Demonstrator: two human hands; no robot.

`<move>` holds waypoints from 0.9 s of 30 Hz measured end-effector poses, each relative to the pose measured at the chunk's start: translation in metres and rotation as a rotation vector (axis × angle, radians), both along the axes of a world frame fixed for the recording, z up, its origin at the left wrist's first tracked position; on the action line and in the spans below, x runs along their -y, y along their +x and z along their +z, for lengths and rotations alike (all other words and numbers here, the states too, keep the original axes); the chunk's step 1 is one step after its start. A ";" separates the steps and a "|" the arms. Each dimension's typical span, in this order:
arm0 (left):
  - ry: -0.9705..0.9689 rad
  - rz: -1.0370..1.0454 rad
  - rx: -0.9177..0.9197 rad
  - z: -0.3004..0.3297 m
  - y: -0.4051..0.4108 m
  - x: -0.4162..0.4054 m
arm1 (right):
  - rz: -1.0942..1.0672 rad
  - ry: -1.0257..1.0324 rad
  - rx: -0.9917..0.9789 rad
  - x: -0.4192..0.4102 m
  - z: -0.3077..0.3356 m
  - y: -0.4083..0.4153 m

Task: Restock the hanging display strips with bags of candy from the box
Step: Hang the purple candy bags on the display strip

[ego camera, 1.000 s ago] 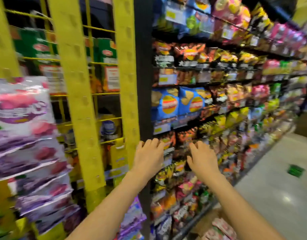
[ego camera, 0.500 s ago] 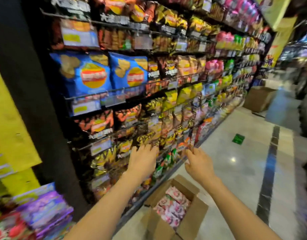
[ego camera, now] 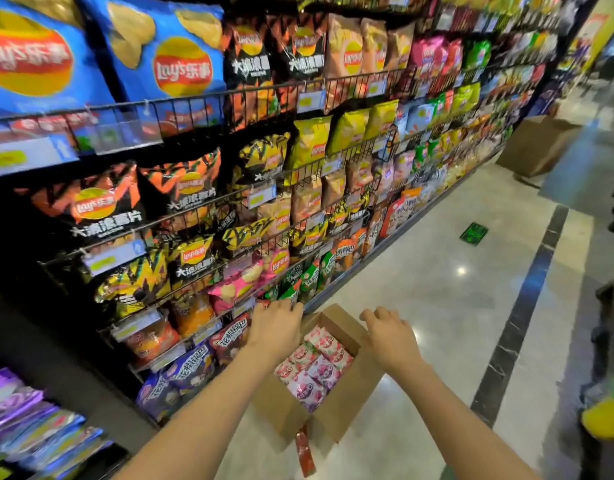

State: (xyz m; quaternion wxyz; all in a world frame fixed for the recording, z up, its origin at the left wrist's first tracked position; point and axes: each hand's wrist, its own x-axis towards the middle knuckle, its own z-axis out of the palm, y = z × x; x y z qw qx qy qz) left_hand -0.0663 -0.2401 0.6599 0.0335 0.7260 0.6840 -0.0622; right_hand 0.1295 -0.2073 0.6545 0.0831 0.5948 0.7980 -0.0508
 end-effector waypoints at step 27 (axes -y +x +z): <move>-0.530 0.449 0.259 -0.209 0.049 -0.164 | 0.200 -0.441 0.149 -0.240 -0.187 0.007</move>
